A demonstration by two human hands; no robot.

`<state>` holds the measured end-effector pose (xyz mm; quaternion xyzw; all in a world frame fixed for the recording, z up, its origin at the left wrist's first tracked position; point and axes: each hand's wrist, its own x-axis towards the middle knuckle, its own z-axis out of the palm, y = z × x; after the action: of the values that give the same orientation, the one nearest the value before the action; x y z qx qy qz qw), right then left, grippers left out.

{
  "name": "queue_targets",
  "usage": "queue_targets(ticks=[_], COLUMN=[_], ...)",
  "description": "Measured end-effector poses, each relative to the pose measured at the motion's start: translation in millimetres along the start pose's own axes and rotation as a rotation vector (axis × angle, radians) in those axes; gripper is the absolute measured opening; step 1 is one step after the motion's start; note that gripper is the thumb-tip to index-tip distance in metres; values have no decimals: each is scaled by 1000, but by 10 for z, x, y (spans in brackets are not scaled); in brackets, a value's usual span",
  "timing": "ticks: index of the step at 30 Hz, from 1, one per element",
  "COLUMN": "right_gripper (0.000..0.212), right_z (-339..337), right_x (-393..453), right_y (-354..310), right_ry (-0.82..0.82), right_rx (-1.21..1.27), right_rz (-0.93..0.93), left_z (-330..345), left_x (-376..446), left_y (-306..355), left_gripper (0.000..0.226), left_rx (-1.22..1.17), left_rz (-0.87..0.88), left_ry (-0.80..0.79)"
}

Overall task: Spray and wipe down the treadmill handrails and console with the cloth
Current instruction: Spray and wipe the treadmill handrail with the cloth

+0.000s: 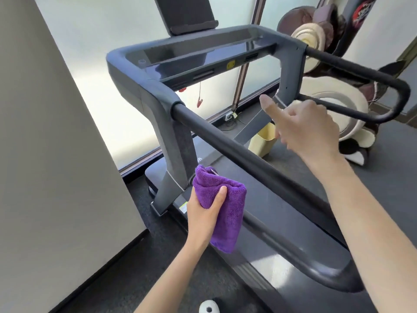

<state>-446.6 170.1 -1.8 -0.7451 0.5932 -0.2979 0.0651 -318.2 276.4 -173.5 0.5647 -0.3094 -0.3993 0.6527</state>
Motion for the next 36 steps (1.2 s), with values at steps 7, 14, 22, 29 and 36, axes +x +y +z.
queue_targets(ticks=[7, 14, 22, 29, 36], right_gripper=[82, 90, 99, 97, 73], right_z=[335, 1211, 1623, 1764, 2045], right_x=[-1193, -1579, -1568, -1463, -1439], right_y=[-290, -570, -584, -469, -425], right_ry=[401, 461, 450, 435, 394], right_rx=[259, 191, 148, 116, 58], right_rz=[467, 812, 930, 926, 1062], left_z=[-400, -854, -947, -980, -1097], left_x=[515, 823, 918, 1012, 1120], left_y=[-24, 62, 86, 50, 3], left_gripper=[41, 39, 22, 44, 37], left_rx=[31, 103, 85, 95, 127], left_rz=[-35, -77, -139, -148, -143], left_ry=[-198, -394, -478, -482, -514])
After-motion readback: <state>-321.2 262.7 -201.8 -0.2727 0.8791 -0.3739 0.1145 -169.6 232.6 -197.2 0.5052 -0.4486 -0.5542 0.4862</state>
